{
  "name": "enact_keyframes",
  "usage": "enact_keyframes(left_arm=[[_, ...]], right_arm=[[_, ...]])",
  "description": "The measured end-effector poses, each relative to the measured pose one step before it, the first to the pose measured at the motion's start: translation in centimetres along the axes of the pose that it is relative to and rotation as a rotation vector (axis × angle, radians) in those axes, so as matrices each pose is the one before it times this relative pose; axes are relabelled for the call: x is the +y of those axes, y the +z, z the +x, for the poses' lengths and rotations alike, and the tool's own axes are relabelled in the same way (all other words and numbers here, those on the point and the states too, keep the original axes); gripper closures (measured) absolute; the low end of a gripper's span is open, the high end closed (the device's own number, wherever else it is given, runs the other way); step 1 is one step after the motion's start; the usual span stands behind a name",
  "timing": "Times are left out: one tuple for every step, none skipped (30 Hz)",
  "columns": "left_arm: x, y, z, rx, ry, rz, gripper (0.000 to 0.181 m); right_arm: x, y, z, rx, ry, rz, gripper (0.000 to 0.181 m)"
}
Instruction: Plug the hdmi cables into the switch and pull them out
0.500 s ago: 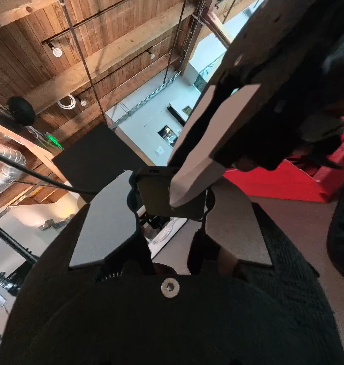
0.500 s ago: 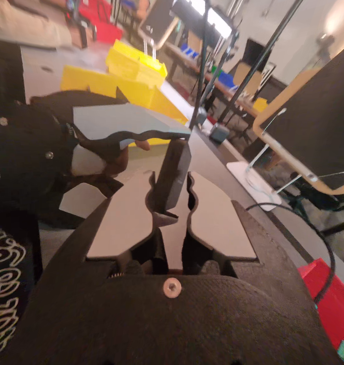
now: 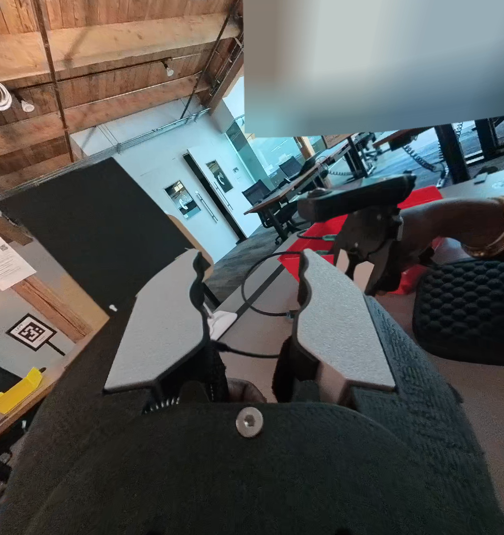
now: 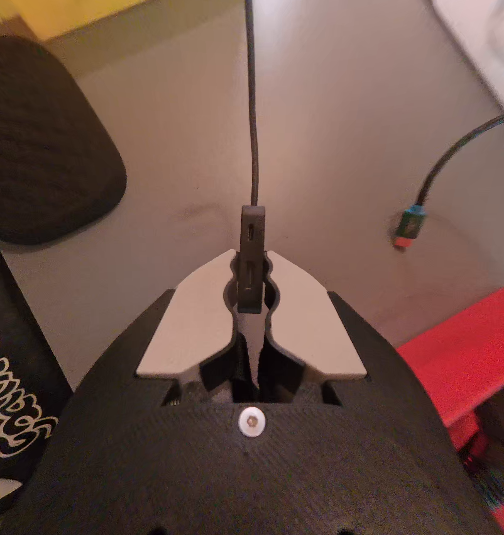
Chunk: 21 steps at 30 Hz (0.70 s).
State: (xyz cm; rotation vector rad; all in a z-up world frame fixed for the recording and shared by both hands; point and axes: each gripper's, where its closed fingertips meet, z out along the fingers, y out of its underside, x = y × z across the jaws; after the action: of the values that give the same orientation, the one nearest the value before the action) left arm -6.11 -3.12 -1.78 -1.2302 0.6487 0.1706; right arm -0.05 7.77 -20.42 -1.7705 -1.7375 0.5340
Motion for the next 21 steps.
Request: enact_keyframes(left_arm=[[-0.097, -0.405, -0.225, 0.0011, -0.0049, -0.0113, 0.120], [-0.063, -0.309, -0.218, -0.0051, 0.0024, -0.0108, 0.121], [-0.103, -0.208, -0.195, -0.0117, 0.0099, -0.0038, 0.121], [-0.100, -0.102, -0.120, -0.0090, 0.0122, -0.0011, 0.122], [-0.099, -0.092, -0.027, -0.0023, 0.0075, -0.0032, 0.124], [-0.065, -0.031, 0.097, 0.0039, 0.0027, -0.0051, 0.124], [-0.087, 0.009, 0.148, 0.0050, 0.0020, -0.0029, 0.124], [-0.095, 0.040, 0.160, 0.0034, 0.0034, 0.0003, 0.125], [-0.046, 0.040, 0.180, 0.0035, 0.0066, -0.0009, 0.125], [0.036, 0.047, 0.183, 0.0042, 0.0113, -0.0063, 0.126], [0.089, 0.020, 0.168, 0.0039, 0.0156, -0.0108, 0.127], [0.085, 0.025, 0.202, 0.0049, 0.0176, -0.0119, 0.127], [0.031, 0.012, 0.232, 0.0073, 0.0146, -0.0092, 0.127], [-0.039, -0.005, 0.248, 0.0096, 0.0085, -0.0042, 0.127], [-0.100, -0.015, 0.231, 0.0100, 0.0033, 0.0006, 0.127], [-0.103, -0.021, 0.161, 0.0081, 0.0007, 0.0027, 0.127], [-0.063, -0.022, 0.093, 0.0050, -0.0003, 0.0018, 0.127], [-0.009, -0.025, -0.005, 0.0010, -0.0007, -0.0001, 0.127], [0.063, -0.031, -0.090, -0.0020, -0.0015, -0.0012, 0.127], [0.088, -0.024, -0.123, -0.0030, -0.0025, -0.0014, 0.127], [0.103, -0.026, -0.160, -0.0035, -0.0045, -0.0007, 0.127]], right_arm=[[0.386, 0.576, -0.146, -0.0188, 0.0044, -0.0255, 0.167], [0.291, 0.376, -0.002, -0.0032, 0.0013, -0.0210, 0.167], [0.226, 0.162, 0.060, 0.0082, -0.0010, -0.0173, 0.168], [0.179, 0.060, -0.024, 0.0045, -0.0022, -0.0122, 0.168], [0.210, 0.020, -0.175, -0.0069, 0.0041, -0.0138, 0.168], [0.140, 0.015, -0.098, -0.0030, 0.0055, -0.0091, 0.168], [0.080, 0.018, 0.029, 0.0047, 0.0063, -0.0058, 0.168], [0.172, 0.061, -0.013, 0.0021, 0.0031, -0.0125, 0.168], [0.258, 0.090, -0.034, 0.0009, 0.0013, -0.0162, 0.168], [0.410, 0.118, -0.017, 0.0023, 0.0012, -0.0253, 0.168], [0.463, 0.123, -0.012, 0.0054, -0.0028, -0.0290, 0.168], [0.096, -0.047, -0.046, 0.0035, -0.0053, -0.0052, 0.168], [0.144, -0.039, -0.156, -0.0045, -0.0037, -0.0084, 0.167], [0.135, -0.031, -0.148, -0.0052, -0.0032, -0.0077, 0.166], [0.121, 0.004, -0.207, -0.0120, -0.0037, -0.0073, 0.166], [0.142, 0.074, -0.218, -0.0144, -0.0049, -0.0091, 0.163], [0.178, 0.102, -0.085, -0.0060, -0.0056, -0.0112, 0.160], [0.146, 0.111, 0.081, 0.0050, -0.0032, -0.0106, 0.156], [0.080, 0.079, 0.083, 0.0049, -0.0030, -0.0078, 0.154], [0.023, 0.052, 0.001, -0.0011, -0.0045, -0.0032, 0.153], [-0.051, 0.027, -0.066, -0.0067, -0.0032, 0.0019, 0.153]])
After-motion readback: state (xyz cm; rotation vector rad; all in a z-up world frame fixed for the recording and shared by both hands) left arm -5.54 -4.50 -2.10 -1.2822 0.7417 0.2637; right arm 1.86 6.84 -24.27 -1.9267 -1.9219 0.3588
